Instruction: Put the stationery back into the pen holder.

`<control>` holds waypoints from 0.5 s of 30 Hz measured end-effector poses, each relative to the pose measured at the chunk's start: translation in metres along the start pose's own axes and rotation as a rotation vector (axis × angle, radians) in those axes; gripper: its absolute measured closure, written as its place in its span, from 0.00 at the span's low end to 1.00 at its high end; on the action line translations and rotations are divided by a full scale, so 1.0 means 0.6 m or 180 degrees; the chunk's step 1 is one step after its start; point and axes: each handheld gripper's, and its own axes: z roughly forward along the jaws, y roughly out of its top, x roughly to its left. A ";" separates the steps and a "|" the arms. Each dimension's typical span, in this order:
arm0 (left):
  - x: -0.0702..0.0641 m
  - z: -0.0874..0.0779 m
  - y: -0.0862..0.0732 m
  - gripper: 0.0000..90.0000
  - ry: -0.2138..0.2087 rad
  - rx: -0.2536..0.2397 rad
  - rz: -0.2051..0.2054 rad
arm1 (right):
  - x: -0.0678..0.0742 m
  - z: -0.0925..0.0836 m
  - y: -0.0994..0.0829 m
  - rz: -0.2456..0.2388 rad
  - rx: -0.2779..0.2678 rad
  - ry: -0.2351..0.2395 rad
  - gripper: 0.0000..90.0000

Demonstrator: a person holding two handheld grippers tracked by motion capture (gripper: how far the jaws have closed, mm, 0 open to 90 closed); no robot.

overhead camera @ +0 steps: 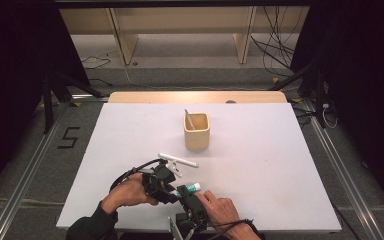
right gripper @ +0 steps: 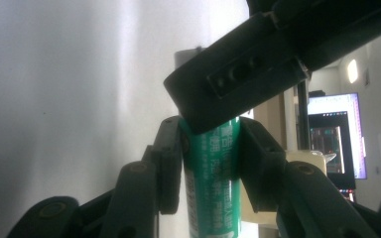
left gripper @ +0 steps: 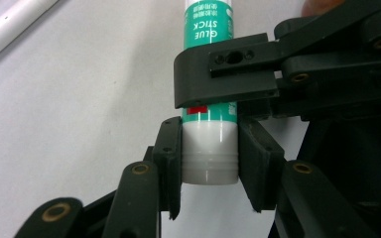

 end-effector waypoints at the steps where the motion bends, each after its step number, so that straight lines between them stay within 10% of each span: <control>1: 0.000 0.000 0.000 0.72 0.0002 0.0004 0.0006 | 0.000 0.000 0.000 -0.0012 -0.0002 0.0001 0.73; 15: 0.017 -0.008 -0.010 0.48 -0.0126 -0.0183 -0.0032 | -0.004 -0.006 -0.011 0.0109 0.0037 0.0022 0.73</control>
